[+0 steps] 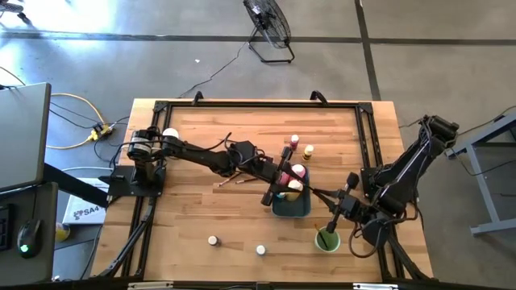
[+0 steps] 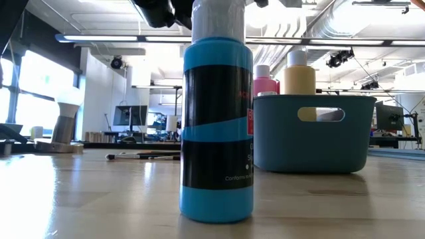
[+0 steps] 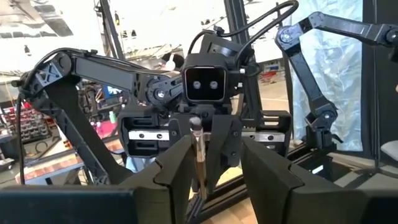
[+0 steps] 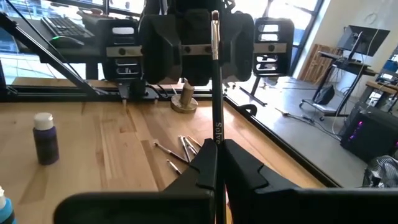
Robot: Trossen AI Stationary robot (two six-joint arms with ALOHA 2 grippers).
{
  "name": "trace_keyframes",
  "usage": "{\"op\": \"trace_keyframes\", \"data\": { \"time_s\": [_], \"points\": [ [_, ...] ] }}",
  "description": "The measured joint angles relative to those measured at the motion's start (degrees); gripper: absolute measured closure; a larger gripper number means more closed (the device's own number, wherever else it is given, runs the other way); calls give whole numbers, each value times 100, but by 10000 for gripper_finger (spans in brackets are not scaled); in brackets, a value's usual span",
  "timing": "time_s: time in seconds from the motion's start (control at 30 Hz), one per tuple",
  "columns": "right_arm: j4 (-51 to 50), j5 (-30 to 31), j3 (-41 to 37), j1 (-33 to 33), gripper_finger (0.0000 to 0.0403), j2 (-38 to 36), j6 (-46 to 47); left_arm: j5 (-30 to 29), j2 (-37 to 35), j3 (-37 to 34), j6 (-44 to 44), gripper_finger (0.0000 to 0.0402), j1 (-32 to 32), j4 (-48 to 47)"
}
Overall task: Pick & Place Paint Supplies
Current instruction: Put the black and silver paint brush into the green cup
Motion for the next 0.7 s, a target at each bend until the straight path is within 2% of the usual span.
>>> {"op": "trace_keyframes", "data": {
  "time_s": [0.53,0.7],
  "points": [
    [15,27,0,4,398,0,-2,95,87,517,-133,273,-24,-844],
    [27,46,2,4,398,-2,-2,92,87,516,-127,298,-22,-836]
  ]
}}
